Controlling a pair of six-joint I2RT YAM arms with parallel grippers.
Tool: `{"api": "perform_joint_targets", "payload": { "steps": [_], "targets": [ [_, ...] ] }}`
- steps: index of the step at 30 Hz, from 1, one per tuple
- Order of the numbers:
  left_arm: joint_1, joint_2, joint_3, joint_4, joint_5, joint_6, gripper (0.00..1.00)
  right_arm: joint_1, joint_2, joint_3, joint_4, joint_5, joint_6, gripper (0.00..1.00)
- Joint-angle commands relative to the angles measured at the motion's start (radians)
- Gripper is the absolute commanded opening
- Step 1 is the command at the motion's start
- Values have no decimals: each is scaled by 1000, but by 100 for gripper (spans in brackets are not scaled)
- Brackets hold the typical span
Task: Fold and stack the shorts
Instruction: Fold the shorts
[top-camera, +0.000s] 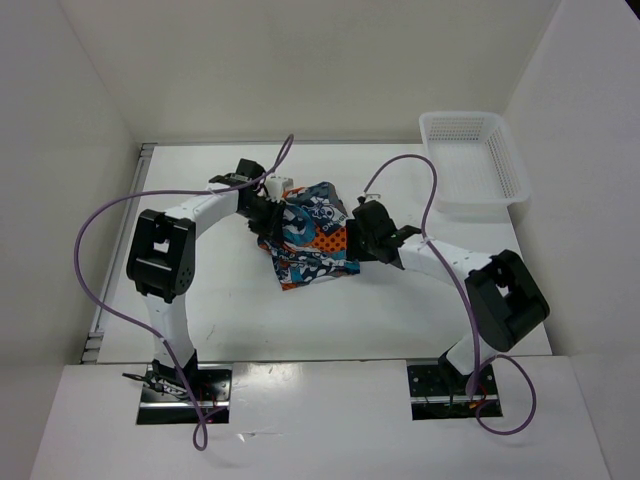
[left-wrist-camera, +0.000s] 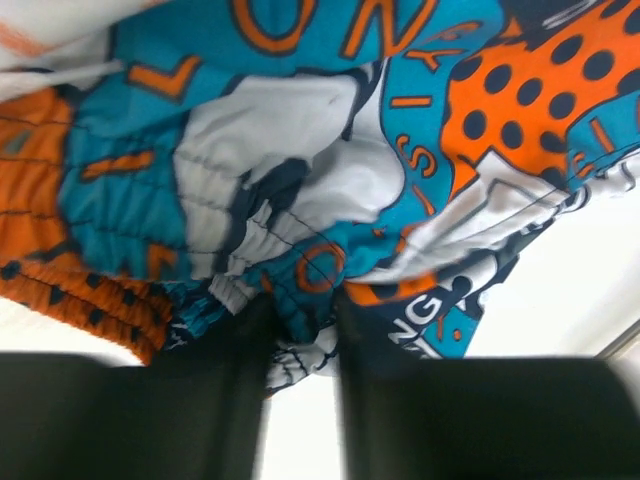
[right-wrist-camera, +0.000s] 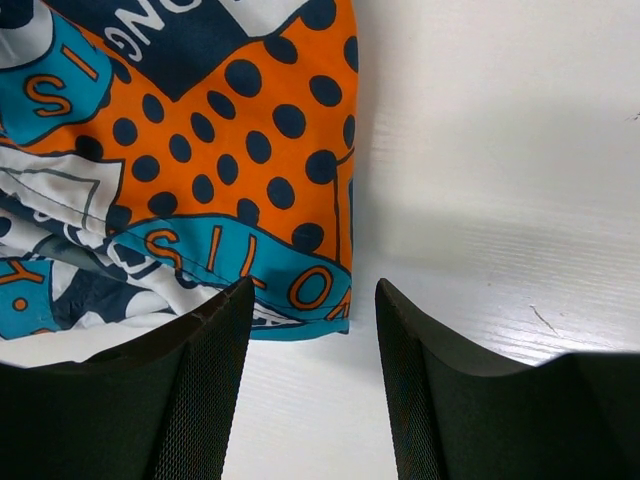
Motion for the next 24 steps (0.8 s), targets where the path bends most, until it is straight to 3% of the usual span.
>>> {"api": "perform_joint_targets", "payload": {
  "steps": [1,5,7,15,20,24],
  "targets": [
    [-4,-22,16,26,48,9,28,-7,15,3,23,9,12,58],
    [-4,-22,63,14,58,9,7,-7,70,12,23,9,12,58],
    [-4,-40,94,-23,58,9,5,-7,112,39,14,9,21,58],
    [-4,-92,186,-271,128,9,3,-7,146,40,5,-1,31,58],
    [-4,-92,-7,-356,64,9,8,-7,121,30,-4,-1,31,58],
    [-4,-82,-116,-255,-13,9,12,-7,71,21,-4,-23,21,58]
  ]
}}
